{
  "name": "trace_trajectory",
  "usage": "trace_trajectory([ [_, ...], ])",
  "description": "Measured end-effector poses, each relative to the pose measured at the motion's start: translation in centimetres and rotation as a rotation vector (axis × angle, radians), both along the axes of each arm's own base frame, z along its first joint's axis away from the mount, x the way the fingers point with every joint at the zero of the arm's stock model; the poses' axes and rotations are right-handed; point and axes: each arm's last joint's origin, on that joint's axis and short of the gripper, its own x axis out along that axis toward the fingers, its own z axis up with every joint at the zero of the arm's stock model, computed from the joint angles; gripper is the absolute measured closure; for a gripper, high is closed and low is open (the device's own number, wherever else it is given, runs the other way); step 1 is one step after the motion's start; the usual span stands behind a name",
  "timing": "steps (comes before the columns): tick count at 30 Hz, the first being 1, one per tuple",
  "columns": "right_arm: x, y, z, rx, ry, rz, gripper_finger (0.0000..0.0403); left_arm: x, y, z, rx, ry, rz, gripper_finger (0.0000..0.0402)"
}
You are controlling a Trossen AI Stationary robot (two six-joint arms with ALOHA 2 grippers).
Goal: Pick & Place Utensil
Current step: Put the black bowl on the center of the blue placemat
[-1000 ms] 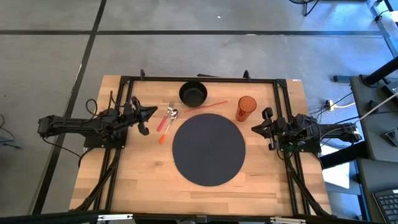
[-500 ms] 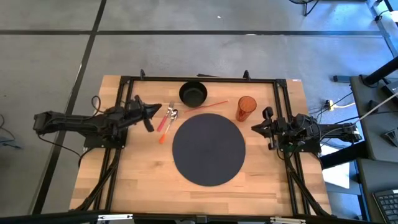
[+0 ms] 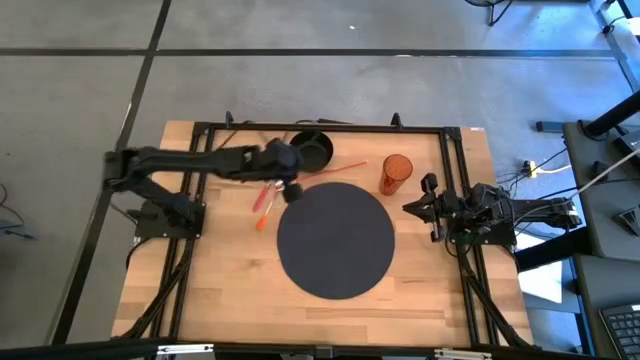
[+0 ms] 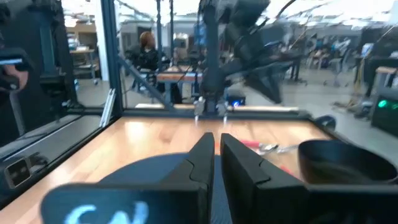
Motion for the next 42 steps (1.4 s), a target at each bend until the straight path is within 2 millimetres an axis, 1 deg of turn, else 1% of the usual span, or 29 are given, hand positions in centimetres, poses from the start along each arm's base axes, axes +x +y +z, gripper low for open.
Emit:
trace_trajectory([
  [3, 0.0, 0.1, -0.4, 0.001, 0.037, 0.031, 0.0372, 2.6, 0.9, 0.3, -0.026, 0.098, -0.057, 0.0345],
  [5, 0.0, 0.1, -0.5, 0.010, 0.050, 0.036, 0.0372, 4.0, 1.5, 0.0, -0.068, 0.163, -0.112, 0.0314],
  [7, 0.0, 0.1, -0.6, 0.019, 0.067, 0.035, 0.0372, 5.0, 2.0, -0.2, -0.074, 0.229, -0.150, 0.0280],
  [9, 0.0, 0.1, -0.7, 0.021, 0.077, 0.035, 0.0372, 5.9, 2.6, -0.4, -0.045, 0.279, -0.175, 0.0245],
  [12, 0.0, 0.1, -0.7, 0.040, 0.079, 0.036, 0.0373, 6.7, 3.4, -1.3, -0.016, 0.338, -0.168, 0.0198],
  [15, 0.0, 0.1, -0.7, 0.052, 0.079, 0.037, 0.0373, 7.0, 4.2, -1.8, -0.027, 0.365, -0.153, 0.0173],
  [19, 0.0, 0.1, -0.7, 0.049, 0.079, 0.036, 0.0373, 6.9, 5.3, -3.1, -0.058, 0.411, -0.135, 0.0165],
  [22, 0.0, 0.1, -0.7, 0.049, 0.079, 0.036, 0.0373, 6.5, 5.8, -3.2, -0.084, 0.420, -0.172, 0.0165],
  [30, 0.0, 0.1, -0.7, 0.049, 0.079, 0.036, 0.0373, 6.0, 5.5, -3.6, -0.087, 0.497, -0.313, 0.0165],
  [32, 0.0, 0.1, -0.7, 0.049, 0.079, 0.036, 0.0373, 6.2, 5.6, -3.5, -0.082, 0.477, -0.306, 0.0165],
  [37, 0.0, 0.1, -0.7, 0.050, 0.079, 0.036, 0.0373, 6.1, 6.7, -3.4, -0.134, 0.405, -0.265, 0.0165],
  [42, 0.0, 0.1, -0.7, 0.051, 0.079, 0.035, 0.0373, 6.0, 7.7, -4.1, -0.197, 0.385, -0.201, 0.0164],
])
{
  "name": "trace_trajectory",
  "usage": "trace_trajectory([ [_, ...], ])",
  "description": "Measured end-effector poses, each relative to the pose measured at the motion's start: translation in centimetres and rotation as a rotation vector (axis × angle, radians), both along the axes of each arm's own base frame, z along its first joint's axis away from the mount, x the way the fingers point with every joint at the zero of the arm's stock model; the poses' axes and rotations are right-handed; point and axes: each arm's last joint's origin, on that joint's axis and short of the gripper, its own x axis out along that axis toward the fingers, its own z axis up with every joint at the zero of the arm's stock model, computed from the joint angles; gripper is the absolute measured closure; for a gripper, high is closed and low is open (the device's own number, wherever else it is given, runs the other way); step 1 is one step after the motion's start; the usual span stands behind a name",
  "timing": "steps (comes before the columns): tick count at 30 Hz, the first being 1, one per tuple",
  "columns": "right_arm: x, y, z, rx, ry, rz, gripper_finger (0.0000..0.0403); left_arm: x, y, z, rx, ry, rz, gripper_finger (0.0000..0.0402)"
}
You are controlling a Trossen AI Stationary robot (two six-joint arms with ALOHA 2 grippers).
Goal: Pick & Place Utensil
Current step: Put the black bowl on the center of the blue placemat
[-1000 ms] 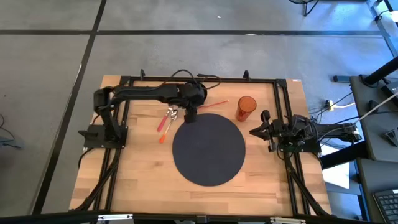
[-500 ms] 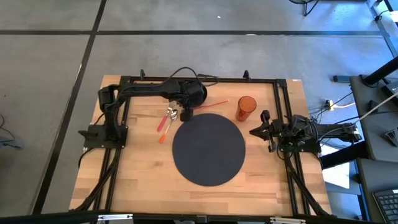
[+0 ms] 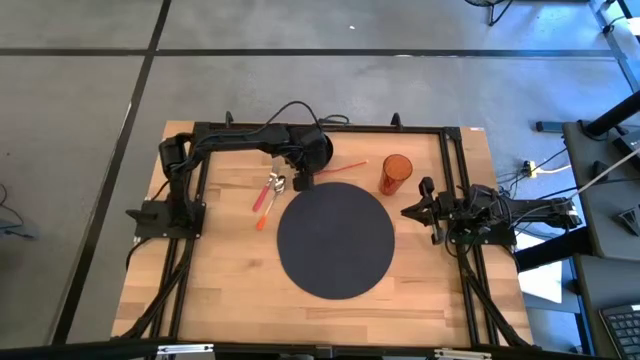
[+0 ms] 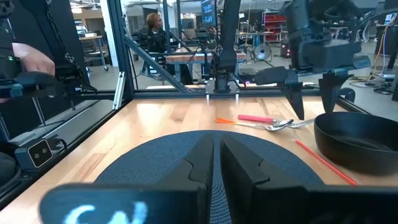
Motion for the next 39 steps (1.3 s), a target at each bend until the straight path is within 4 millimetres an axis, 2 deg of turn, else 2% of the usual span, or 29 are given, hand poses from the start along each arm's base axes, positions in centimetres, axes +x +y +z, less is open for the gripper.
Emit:
trace_trajectory([
  [12, 0.0, 0.0, 0.0, -0.003, -0.001, 0.000, 0.0373, 1.0, 0.9, -3.8, -0.022, 0.067, -0.020, 0.0164],
  [20, 0.0, 0.0, 0.0, -0.003, -0.001, 0.000, 0.0373, 1.1, 1.4, -4.3, -0.007, 0.070, -0.008, 0.0170],
  [22, 0.0, 0.0, 0.0, -0.003, 0.000, 0.000, 0.0373, 1.1, 1.4, -4.3, -0.009, 0.071, -0.009, 0.0187],
  [25, 0.0, 0.0, 0.0, -0.003, 0.000, 0.000, 0.0373, 1.2, 1.4, -4.1, -0.007, 0.063, -0.009, 0.0234],
  [32, 0.0, 0.0, 0.0, -0.003, 0.000, 0.001, 0.0373, 1.4, 1.0, -4.1, 0.008, 0.076, -0.072, 0.0386],
  [39, 0.0, 0.0, 0.0, -0.003, 0.000, 0.002, 0.0373, 1.7, -0.2, -3.7, 0.092, 0.119, -0.145, 0.0397],
])
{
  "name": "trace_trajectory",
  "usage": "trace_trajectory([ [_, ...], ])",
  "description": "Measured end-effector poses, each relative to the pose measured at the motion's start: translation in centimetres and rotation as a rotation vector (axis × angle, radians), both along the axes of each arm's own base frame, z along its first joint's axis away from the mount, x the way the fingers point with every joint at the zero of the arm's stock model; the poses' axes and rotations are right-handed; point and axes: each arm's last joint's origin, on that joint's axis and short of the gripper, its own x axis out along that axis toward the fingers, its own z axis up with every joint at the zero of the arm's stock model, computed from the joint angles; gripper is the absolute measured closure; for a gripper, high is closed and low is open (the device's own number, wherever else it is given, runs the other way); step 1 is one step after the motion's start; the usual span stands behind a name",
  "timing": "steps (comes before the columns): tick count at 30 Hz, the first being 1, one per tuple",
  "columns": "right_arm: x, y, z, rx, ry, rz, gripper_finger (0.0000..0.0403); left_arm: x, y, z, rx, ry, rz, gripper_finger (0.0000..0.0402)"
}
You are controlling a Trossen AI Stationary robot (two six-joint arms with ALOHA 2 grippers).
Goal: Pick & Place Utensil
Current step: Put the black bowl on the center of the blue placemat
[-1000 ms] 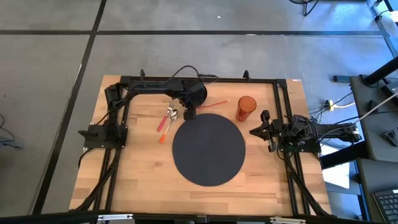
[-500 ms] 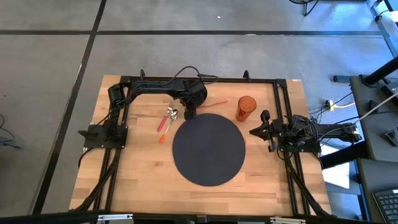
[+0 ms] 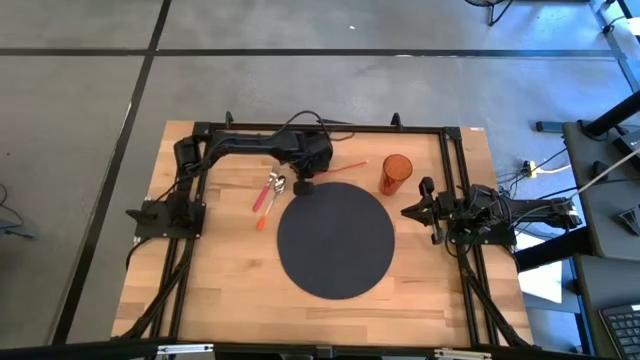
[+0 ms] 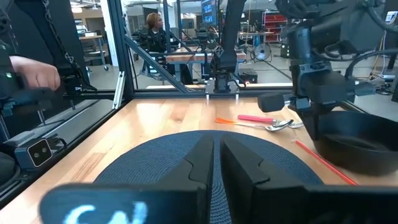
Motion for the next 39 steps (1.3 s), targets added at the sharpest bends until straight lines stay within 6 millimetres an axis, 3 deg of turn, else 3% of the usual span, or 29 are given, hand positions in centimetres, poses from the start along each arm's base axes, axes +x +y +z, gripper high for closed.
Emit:
trace_trajectory([
  [8, 0.0, 0.0, 0.0, 0.000, 0.000, 0.000, 0.0373, -0.5, -2.9, 4.9, 0.062, -0.108, -0.016, 0.0398],
  [12, 0.0, 0.0, 0.0, 0.000, 0.000, 0.000, 0.0373, -0.9, -6.2, 7.4, 0.052, -0.164, -0.052, 0.0398],
  [15, 0.0, 0.0, 0.0, 0.000, 0.000, 0.000, 0.0373, -0.7, -9.3, 8.2, 0.032, -0.183, -0.121, 0.0398],
  [23, 0.0, 0.0, 0.0, 0.004, 0.000, -0.002, 0.0373, 0.2, -17.6, 6.7, -0.027, -0.156, -0.317, 0.0398],
  [29, 0.0, 0.0, 0.0, 0.005, 0.001, -0.003, 0.0373, 0.9, -22.3, 5.5, -0.051, -0.191, -0.497, 0.0398],
  [34, 0.0, 0.0, 0.0, 0.004, 0.002, -0.004, 0.0373, 2.0, -24.3, 4.2, -0.032, -0.239, -0.577, 0.0398],
  [39, 0.0, 0.0, 0.0, 0.004, 0.002, -0.003, 0.0373, 2.5, -24.2, 2.5, -0.015, -0.194, -0.587, 0.0398],
])
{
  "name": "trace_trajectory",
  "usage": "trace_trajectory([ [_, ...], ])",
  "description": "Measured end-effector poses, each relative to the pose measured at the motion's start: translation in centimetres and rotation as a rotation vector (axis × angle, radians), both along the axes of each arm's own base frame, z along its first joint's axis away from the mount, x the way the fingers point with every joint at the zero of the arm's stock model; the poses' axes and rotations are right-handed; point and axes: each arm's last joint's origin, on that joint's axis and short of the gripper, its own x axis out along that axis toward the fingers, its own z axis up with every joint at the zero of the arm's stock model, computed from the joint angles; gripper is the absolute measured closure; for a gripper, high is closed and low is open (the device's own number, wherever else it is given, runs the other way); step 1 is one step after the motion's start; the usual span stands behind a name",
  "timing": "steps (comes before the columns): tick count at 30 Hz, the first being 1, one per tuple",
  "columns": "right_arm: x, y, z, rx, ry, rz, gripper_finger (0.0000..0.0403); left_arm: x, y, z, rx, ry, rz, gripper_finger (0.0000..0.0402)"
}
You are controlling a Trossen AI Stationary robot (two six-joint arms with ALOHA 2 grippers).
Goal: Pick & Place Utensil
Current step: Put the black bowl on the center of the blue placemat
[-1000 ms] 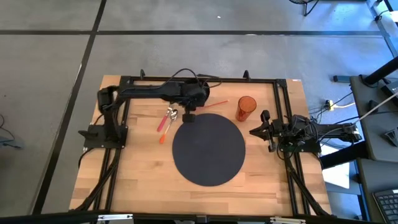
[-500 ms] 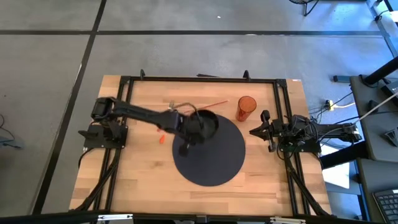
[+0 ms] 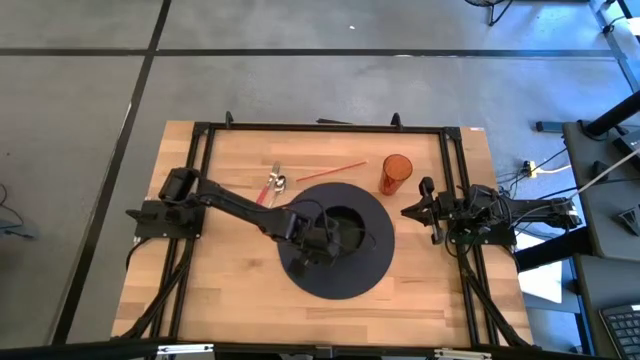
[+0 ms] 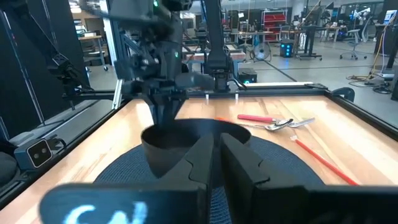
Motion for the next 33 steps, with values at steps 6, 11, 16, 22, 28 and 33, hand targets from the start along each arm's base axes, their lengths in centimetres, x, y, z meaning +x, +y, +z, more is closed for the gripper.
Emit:
trace_trajectory([
  [6, 0.0, 0.0, 0.0, -0.008, -0.001, -0.003, 0.0373, 0.2, 0.1, -1.3, -0.042, 0.055, 0.030, 0.0398],
  [11, 0.0, 0.0, 0.0, -0.008, 0.001, -0.008, 0.0373, 0.3, -0.1, -1.9, -0.089, 0.081, 0.059, 0.0398],
  [16, 0.0, 0.0, 0.0, -0.007, 0.001, -0.009, 0.0373, 0.5, 0.3, -2.3, -0.109, 0.088, 0.146, 0.0398],
  [22, 0.0, 0.0, 0.0, -0.005, 0.001, -0.008, 0.0373, 0.6, 0.6, -2.5, -0.124, 0.088, 0.215, 0.0394],
  [28, 0.0, 0.0, 0.0, -0.005, 0.001, -0.008, 0.0373, 1.0, 0.6, -2.1, -0.145, 0.071, 0.210, 0.0365],
  [33, 0.0, 0.0, 0.0, -0.004, 0.001, -0.008, 0.0373, 1.5, -0.1, -0.9, -0.158, 0.035, 0.193, 0.0338],
])
